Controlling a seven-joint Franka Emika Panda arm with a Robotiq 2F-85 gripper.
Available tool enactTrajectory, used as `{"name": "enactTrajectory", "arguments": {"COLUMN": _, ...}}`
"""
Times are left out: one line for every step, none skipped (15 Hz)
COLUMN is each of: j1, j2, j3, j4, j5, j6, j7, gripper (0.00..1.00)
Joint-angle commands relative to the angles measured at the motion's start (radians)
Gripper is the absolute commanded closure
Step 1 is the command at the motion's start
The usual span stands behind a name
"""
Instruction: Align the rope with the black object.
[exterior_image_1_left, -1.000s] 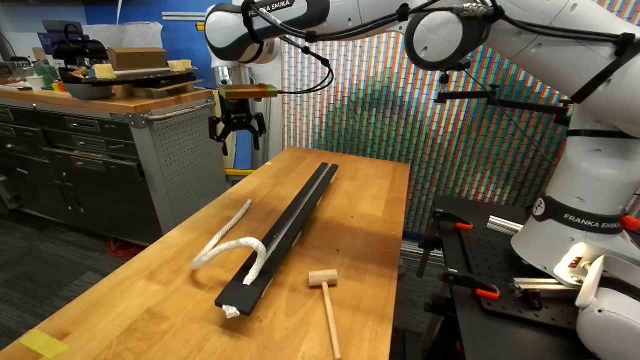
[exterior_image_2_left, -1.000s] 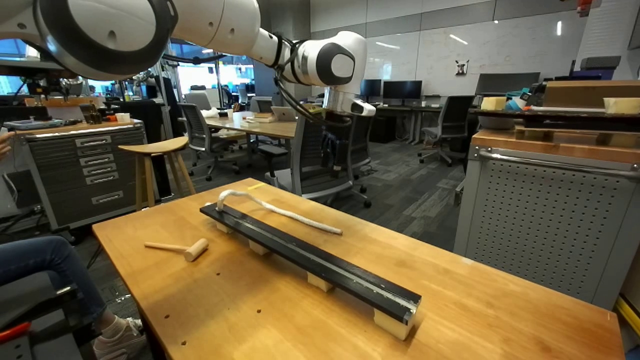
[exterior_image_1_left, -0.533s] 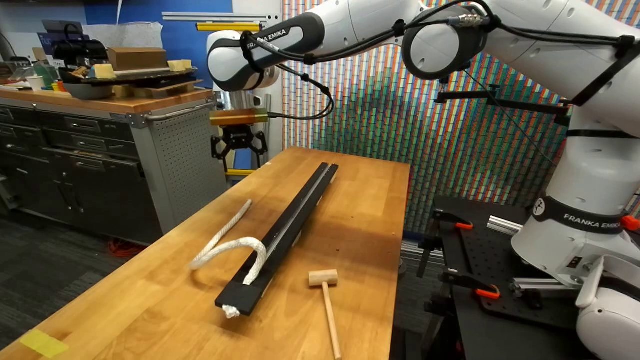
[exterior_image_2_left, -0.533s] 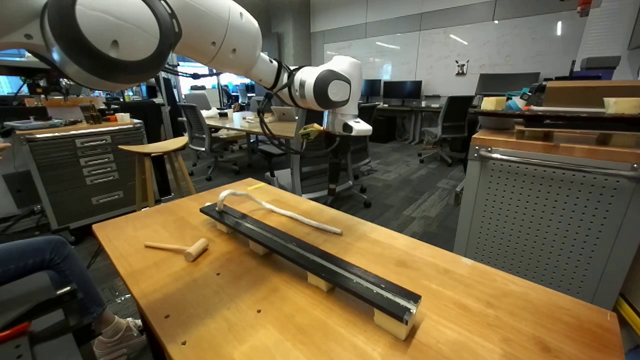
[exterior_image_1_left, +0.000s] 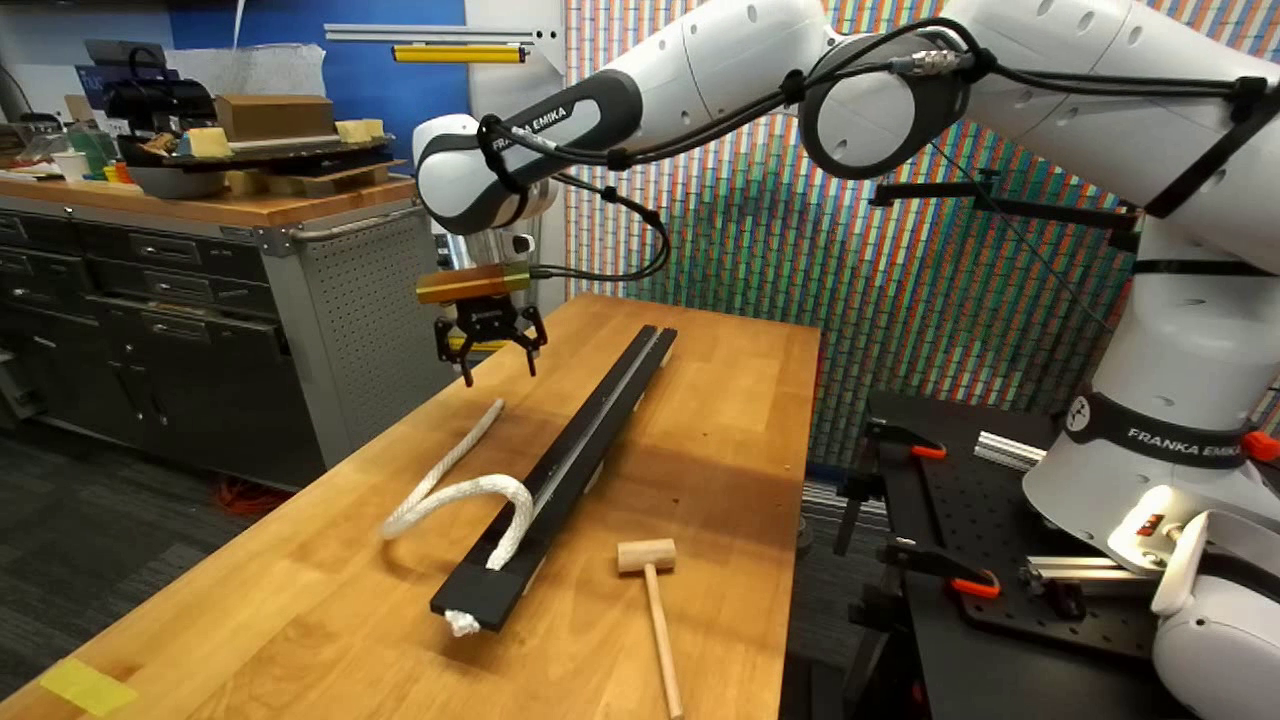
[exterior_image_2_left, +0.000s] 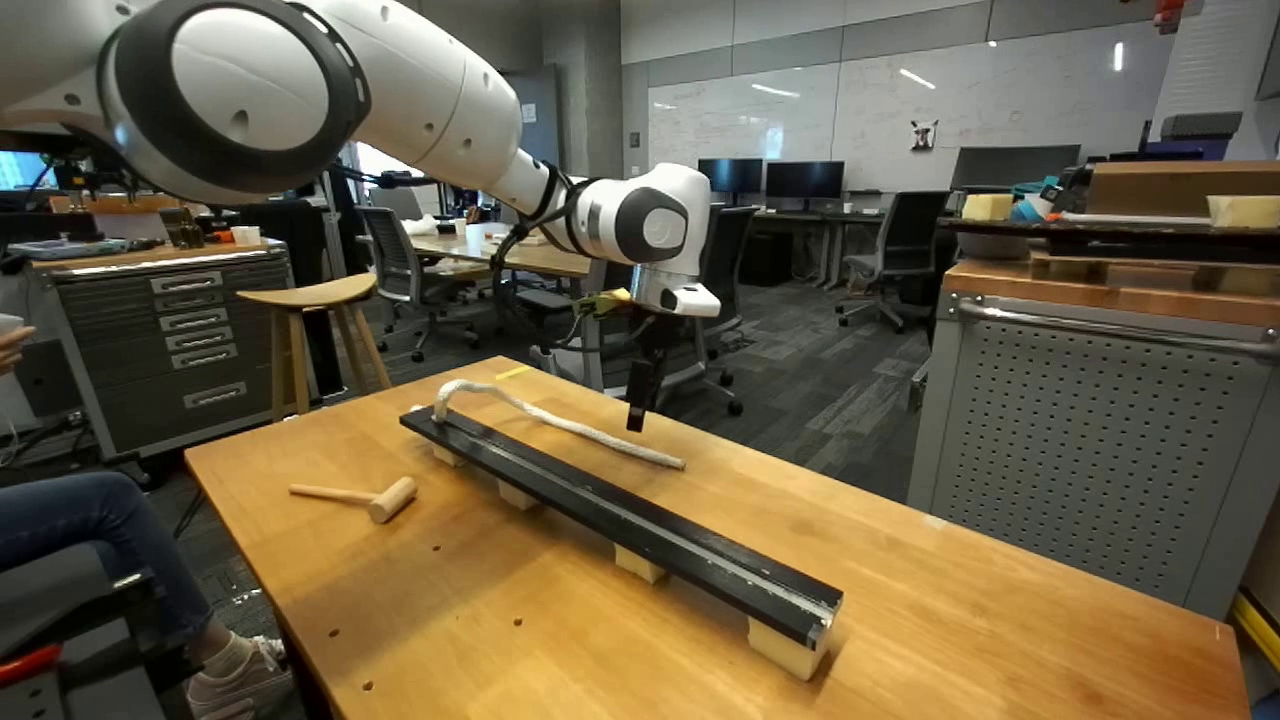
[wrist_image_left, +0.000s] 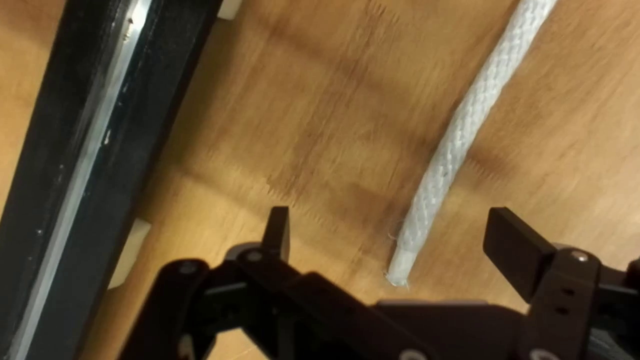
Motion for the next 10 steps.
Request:
{"name": "enactTrajectory", "arguments": {"j1": -0.013, "j2": 0.051, "j3": 0.0, "j4": 0.025, "j5": 0.017, "j6": 0.057, "j7": 0.039, "gripper": 0.0}}
{"name": "enactTrajectory", "arguments": {"j1": -0.02, "j2": 0.059, "j3": 0.004, "j4": 0.022, "j5": 0.021, "j6": 0.079, "j7": 0.036, "gripper": 0.0}}
{"name": "enactTrajectory", "arguments": {"j1": -0.025, "j2": 0.067, "j3": 0.008, "j4": 0.019, "j5": 0.023, "j6": 0.111, "j7": 0.027, "gripper": 0.0}}
{"name": "enactTrajectory", "arguments": {"j1": -0.03, "j2": 0.076, "j3": 0.01, "j4": 0.018, "j5": 0.027, "j6": 0.14, "j7": 0.023, "gripper": 0.0}}
{"name": "enactTrajectory", "arguments": {"j1": -0.037, "j2": 0.079, "j3": 0.017, "j4": 0.014, "j5": 0.035, "j6": 0.17, "j7": 0.016, "gripper": 0.0}}
{"name": "enactTrajectory", "arguments": {"j1": -0.043, "j2": 0.086, "j3": 0.022, "j4": 0.016, "j5": 0.041, "j6": 0.189, "j7": 0.014, "gripper": 0.0}}
{"name": "enactTrajectory", "arguments": {"j1": -0.047, "j2": 0.088, "j3": 0.026, "j4": 0.012, "j5": 0.045, "j6": 0.207, "j7": 0.015, "gripper": 0.0}}
{"name": "enactTrajectory", "arguments": {"j1": -0.05, "j2": 0.09, "j3": 0.03, "j4": 0.009, "j5": 0.047, "j6": 0.217, "j7": 0.014, "gripper": 0.0}}
{"name": "enactTrajectory", "arguments": {"j1": -0.051, "j2": 0.092, "j3": 0.029, "j4": 0.007, "j5": 0.045, "j6": 0.224, "j7": 0.017, "gripper": 0.0}}
{"name": "enactTrajectory", "arguments": {"j1": -0.052, "j2": 0.092, "j3": 0.031, "j4": 0.004, "j5": 0.043, "j6": 0.228, "j7": 0.015, "gripper": 0.0}}
